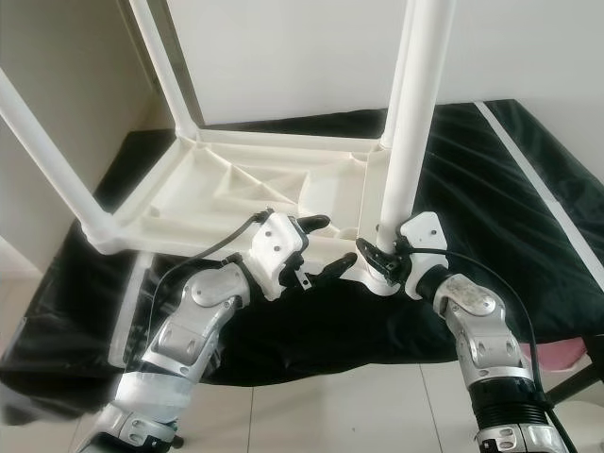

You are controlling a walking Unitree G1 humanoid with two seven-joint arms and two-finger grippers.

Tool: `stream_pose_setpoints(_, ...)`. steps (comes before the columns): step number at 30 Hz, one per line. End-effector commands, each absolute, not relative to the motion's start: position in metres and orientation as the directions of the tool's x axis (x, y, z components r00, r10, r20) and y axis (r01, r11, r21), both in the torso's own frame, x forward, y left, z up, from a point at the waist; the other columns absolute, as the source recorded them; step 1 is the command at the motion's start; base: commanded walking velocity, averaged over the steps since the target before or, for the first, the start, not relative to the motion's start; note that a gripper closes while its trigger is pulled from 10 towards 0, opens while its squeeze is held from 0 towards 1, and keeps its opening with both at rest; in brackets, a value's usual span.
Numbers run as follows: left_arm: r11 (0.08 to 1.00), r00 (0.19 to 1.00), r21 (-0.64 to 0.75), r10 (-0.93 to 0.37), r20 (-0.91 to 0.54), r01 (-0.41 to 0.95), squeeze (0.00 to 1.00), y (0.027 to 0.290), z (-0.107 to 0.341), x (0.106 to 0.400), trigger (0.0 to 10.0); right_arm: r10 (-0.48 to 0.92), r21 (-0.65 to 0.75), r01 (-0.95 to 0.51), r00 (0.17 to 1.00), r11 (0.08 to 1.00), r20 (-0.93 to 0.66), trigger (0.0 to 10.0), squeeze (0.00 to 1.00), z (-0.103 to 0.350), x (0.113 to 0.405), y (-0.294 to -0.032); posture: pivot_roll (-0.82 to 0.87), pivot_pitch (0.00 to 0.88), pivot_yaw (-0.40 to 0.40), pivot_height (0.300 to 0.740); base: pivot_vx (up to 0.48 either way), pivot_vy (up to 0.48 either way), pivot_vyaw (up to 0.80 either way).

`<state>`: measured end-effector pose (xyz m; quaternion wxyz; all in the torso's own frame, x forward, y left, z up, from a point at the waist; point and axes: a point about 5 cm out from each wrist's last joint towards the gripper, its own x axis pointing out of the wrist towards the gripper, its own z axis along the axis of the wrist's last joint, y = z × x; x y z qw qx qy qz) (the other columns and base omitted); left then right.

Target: Building children table

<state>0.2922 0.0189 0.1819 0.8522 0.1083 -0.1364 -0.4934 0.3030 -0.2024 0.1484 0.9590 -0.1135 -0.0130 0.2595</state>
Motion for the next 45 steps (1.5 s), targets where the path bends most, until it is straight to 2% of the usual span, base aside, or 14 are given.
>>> stream_pose_setpoints(1, 0.526, 0.507, 0.317, -0.849, 0.146, 0.789, 0.0, 0.02, 0.183, 0.295, 10.0, 0.477, -0.191, -0.487, 0.873, 0.852, -0.1, 10.0, 0.0, 0.133, 0.298, -0.206, -0.14, 0.016, 0.093, 0.74, 0.0, 0.0, 0.0)
stream_pose_setpoints(7, 0.526, 0.506, 0.32, -0.849, 0.15, 0.788, 0.0, 0.02, 0.184, 0.295, 10.0, 0.401, -0.178, -0.41, 0.912, 0.894, -0.087, 10.0, 0.0, 0.133, 0.296, -0.204, -0.14, 0.017, 0.092, 0.74, 0.0, 0.0, 0.0)
stream_pose_setpoints(9, 0.527, 0.507, 0.318, -0.849, 0.149, 0.788, 0.0, 0.021, 0.183, 0.295, 10.0, 0.272, -0.166, -0.281, 0.959, 0.945, -0.072, 10.0, 0.0, 0.134, 0.297, -0.203, -0.14, 0.017, 0.092, 0.74, 0.0, 0.0, 0.0)
stream_pose_setpoints(13, 0.527, 0.508, 0.317, -0.849, 0.148, 0.789, 0.0, 0.021, 0.182, 0.294, 10.0, 0.197, -0.134, -0.204, 0.978, 0.97, -0.068, 10.0, 0.0, 0.134, 0.297, -0.2, -0.14, 0.018, 0.092, 0.74, 0.0, 0.0, 0.0)
stream_pose_setpoints(16, 0.527, 0.507, 0.316, -0.849, 0.149, 0.789, 0.0, 0.02, 0.183, 0.294, 10.0, 0.055, -0.104, -0.06, 0.998, 0.993, -0.042, 10.0, 0.0, 0.137, 0.299, -0.2, -0.14, 0.017, 0.092, 0.74, 0.0, 0.0, 0.0)
stream_pose_setpoints(22, 0.529, 0.509, 0.315, -0.847, 0.15, 0.788, 0.0, 0.021, 0.183, 0.295, 10.0, -0.063, -0.068, 0.061, 0.998, 0.996, -0.02, 10.0, 0.0, 0.139, 0.297, -0.196, -0.14, 0.017, 0.09, 0.74, 0.0, 0.0, 0.0)
stream_pose_setpoints(23, 0.529, 0.51, 0.315, -0.848, 0.149, 0.788, 0.0, 0.021, 0.183, 0.295, 10.0, -0.111, -0.055, 0.11, 0.994, 0.992, -0.018, 10.0, 0.0, 0.139, 0.296, -0.195, -0.14, 0.017, 0.09, 0.74, 0.0, 0.0, 0.0)
stream_pose_setpoints(24, 0.529, 0.51, 0.317, -0.847, 0.148, 0.787, 0.0, 0.021, 0.183, 0.295, 10.0, -0.254, -0.038, 0.253, 0.966, 0.967, -0.037, 10.0, 0.0, 0.134, 0.291, -0.192, -0.13, 0.018, 0.085, 0.74, 0.0, 0.0, 0.0)
stream_pose_setpoints(27, 0.53, 0.511, 0.318, -0.847, 0.149, 0.786, 0.0, 0.021, 0.183, 0.295, 10.0, -0.305, -0.035, 0.304, 0.951, 0.952, -0.055, 10.0, 0.0, 0.131, 0.29, -0.19, -0.13, 0.018, 0.085, 0.74, 0.0, 0.0, 0.0)
stream_pose_setpoints(30, 0.537, 0.518, 0.316, -0.842, 0.152, 0.782, 0.0, 0.023, 0.183, 0.295, 10.0, -0.426, 0.028, 0.428, 0.903, 0.903, -0.05, 10.0, 0.0, 0.132, 0.287, -0.179, -0.12, 0.018, 0.077, 0.74, 0.0, 0.0, 0.0)
stream_pose_setpoints(37, 0.54, 0.52, 0.314, -0.84, 0.151, 0.781, 0.0, 0.024, 0.182, 0.293, 10.0, -0.369, 0.064, 0.369, 0.929, 0.927, -0.024, 10.0, 0.0, 0.139, 0.29, -0.167, -0.11, 0.022, 0.072, 0.74, 0.0, 0.0, 0.0)
stream_pose_setpoints(45, 0.546, 0.527, 0.316, -0.836, 0.151, 0.776, 0.0, 0.026, 0.183, 0.293, 10.0, -0.377, 0.07, 0.376, 0.926, 0.924, 0.0, 10.0, 0.0, 0.145, 0.291, -0.159, -0.1, 0.027, 0.069, 0.74, 0.0, 0.0, 0.0)
